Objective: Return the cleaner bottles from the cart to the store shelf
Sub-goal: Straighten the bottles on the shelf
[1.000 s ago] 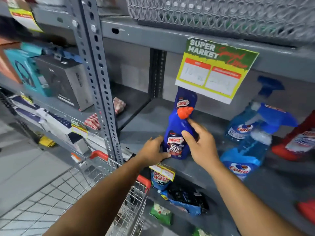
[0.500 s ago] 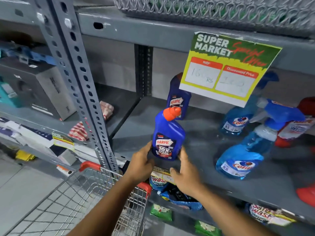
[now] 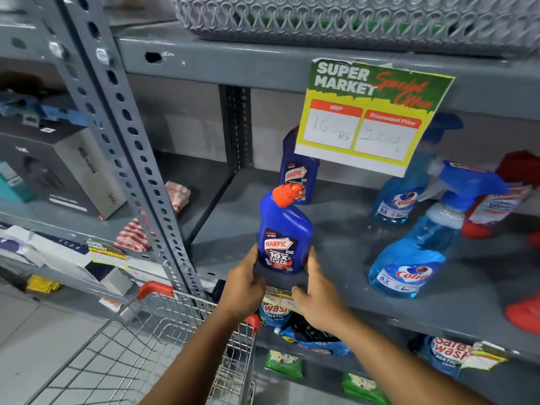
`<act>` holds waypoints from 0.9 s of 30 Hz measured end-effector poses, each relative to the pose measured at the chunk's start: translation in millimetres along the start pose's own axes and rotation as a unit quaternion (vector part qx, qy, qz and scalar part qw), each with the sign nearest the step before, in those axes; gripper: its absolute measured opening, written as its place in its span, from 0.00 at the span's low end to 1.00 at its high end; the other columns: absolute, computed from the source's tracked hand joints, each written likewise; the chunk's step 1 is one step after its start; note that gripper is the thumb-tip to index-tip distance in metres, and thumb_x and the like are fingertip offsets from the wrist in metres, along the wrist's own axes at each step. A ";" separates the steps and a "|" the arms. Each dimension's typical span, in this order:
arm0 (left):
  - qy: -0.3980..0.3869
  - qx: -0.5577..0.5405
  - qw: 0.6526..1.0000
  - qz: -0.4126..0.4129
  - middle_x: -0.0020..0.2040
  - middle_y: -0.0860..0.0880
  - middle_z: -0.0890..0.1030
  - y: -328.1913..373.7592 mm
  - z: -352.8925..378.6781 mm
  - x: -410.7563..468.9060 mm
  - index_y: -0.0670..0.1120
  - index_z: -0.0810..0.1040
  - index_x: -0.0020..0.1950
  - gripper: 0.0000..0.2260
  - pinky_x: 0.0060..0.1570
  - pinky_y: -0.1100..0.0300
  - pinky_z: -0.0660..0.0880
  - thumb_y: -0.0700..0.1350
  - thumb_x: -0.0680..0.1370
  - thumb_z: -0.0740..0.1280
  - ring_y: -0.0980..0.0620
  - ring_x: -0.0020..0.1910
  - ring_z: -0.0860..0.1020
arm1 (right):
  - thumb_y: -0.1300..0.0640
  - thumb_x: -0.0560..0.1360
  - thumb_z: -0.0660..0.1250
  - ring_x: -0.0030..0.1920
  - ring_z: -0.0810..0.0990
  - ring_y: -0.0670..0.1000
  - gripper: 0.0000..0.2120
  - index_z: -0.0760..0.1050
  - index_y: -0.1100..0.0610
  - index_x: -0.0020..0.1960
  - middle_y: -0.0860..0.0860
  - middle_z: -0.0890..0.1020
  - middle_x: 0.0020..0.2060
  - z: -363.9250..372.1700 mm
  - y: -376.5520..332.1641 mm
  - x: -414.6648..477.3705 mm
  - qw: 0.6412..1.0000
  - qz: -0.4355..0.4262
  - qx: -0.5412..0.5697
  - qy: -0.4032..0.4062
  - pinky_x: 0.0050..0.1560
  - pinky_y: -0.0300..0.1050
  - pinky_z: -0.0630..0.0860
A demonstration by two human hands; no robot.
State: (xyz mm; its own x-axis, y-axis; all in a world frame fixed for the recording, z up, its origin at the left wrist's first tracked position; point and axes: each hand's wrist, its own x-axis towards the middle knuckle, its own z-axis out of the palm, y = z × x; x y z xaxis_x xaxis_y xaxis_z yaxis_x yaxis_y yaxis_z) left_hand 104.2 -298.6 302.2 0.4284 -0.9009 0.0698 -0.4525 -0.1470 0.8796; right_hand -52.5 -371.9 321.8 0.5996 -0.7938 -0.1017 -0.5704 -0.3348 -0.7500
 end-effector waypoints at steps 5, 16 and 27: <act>0.178 -0.007 0.983 -0.049 0.68 0.45 0.74 1.5 25.6 -41.1 0.47 0.65 0.73 0.31 0.62 0.55 0.72 0.31 0.71 0.63 0.45 0.66 0.74 | 0.64 0.73 0.65 0.69 0.67 0.39 0.35 0.55 0.44 0.73 0.45 0.71 0.70 -23.9 40.8 -52.0 0.991 -0.023 0.081 0.101 0.68 0.39 0.63; -0.157 -0.095 0.983 0.004 0.78 0.49 0.58 109.5 157.8 -7.4 0.46 0.51 0.78 0.36 0.76 0.58 0.55 0.34 0.72 0.60 0.53 0.77 0.57 | 0.67 0.69 0.64 0.65 0.74 0.52 0.30 0.64 0.50 0.68 0.48 0.76 0.62 -113.1 119.1 -60.3 0.969 0.119 0.085 0.198 0.64 0.48 0.69; -0.128 -0.100 0.986 0.022 0.66 0.58 0.75 105.8 172.5 -8.8 0.58 0.60 0.73 0.38 0.64 0.69 0.68 0.34 0.64 0.58 0.63 0.65 0.72 | 0.63 0.68 0.62 0.58 0.79 0.52 0.33 0.60 0.44 0.69 0.47 0.79 0.59 -113.4 112.1 -62.4 0.979 0.102 0.048 0.170 0.53 0.44 0.74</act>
State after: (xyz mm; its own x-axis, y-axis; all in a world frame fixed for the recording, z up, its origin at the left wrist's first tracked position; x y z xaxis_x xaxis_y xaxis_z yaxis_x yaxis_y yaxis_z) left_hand -82.4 -376.7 313.5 0.1883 -0.9820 0.0113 -0.2912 -0.0449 0.9556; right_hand -217.5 -417.6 318.1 0.2478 -0.9678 -0.0437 -0.5933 -0.1160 -0.7966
